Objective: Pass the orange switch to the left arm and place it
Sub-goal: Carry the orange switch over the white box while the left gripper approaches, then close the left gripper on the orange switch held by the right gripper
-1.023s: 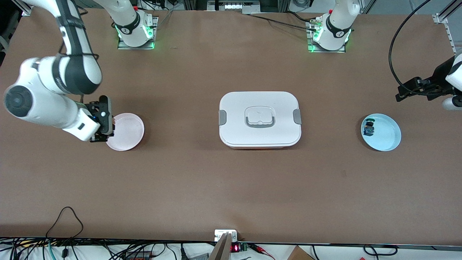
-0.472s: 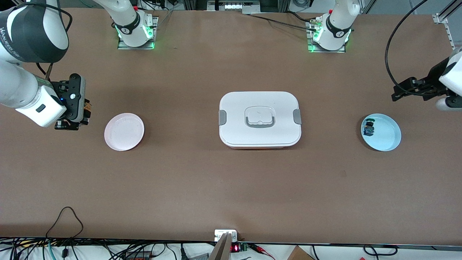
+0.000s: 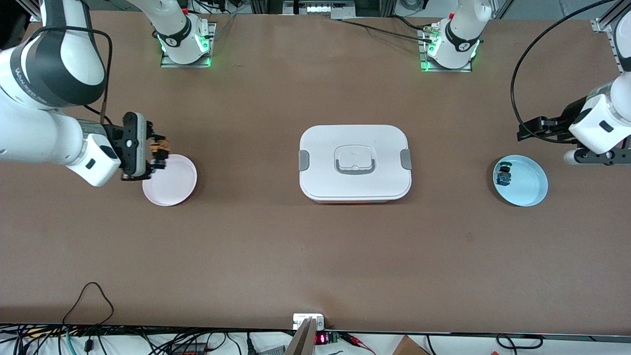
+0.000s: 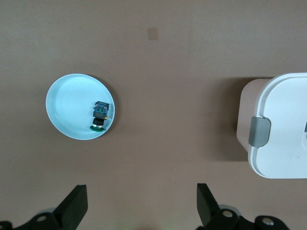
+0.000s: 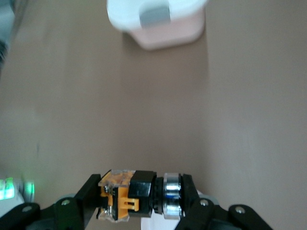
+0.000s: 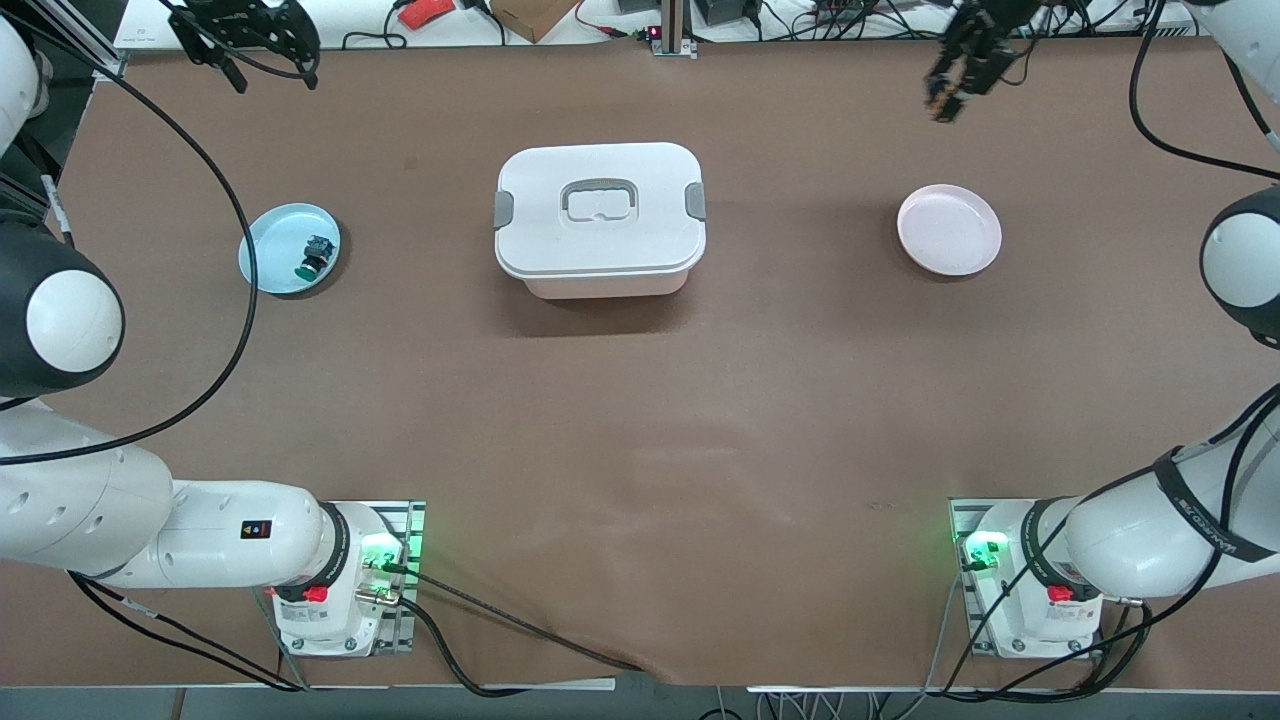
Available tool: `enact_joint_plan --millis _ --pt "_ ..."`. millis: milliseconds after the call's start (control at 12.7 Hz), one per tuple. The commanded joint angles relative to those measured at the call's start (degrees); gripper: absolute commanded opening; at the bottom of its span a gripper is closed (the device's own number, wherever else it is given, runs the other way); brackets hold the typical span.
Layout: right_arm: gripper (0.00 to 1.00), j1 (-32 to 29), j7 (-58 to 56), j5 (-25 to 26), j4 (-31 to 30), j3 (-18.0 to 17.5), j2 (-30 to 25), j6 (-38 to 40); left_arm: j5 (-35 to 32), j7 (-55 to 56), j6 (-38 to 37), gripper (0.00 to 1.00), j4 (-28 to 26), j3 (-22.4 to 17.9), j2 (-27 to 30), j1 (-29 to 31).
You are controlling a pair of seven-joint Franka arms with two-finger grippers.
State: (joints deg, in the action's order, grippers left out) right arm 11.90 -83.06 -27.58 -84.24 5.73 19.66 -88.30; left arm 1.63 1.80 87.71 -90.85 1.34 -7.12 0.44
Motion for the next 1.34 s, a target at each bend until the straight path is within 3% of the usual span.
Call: enact_joint_plan --millis 0,157,315,472,630,787,1259 --pt "0.00 0.1 -0.2 -16.7 -0.4 -0.2 1.9 1.1 0.9 -0.1 -1.3 1.00 1.0 -0.1 0.0 -1.6" --pt "0.00 1.8 -2.3 -30.8 -1.2 -0.2 4.0 -0.3 3.2 0.0 -1.5 1.00 0.9 0.4 0.0 -1.6" --pt "0.00 4.6 -2.8 -40.5 -1.1 -0.3 5.5 -5.0 11.7 -0.3 -3.7 1.00 0.9 0.3 -0.1 -0.4" --pt "0.00 9.5 -2.7 -54.0 -1.0 -0.2 7.5 -12.1 21.4 -4.1 -6.0 1.00 0.8 0.2 -1.9 2.8" --pt "0.00 14.4 -2.8 -62.2 -0.8 -0.2 8.9 -19.2 30.0 -8.8 -9.2 1.00 0.3 0.1 -4.6 5.1" --pt "0.00 18.5 -2.8 -65.3 -0.3 -0.2 9.2 -25.0 35.6 -11.0 -9.3 1.00 -0.1 0.0 -5.9 6.5" --pt "0.00 28.2 -4.2 -65.5 4.2 -0.2 10.7 -37.0 54.9 -13.7 -8.5 1.00 -5.8 -0.1 -7.6 7.1"
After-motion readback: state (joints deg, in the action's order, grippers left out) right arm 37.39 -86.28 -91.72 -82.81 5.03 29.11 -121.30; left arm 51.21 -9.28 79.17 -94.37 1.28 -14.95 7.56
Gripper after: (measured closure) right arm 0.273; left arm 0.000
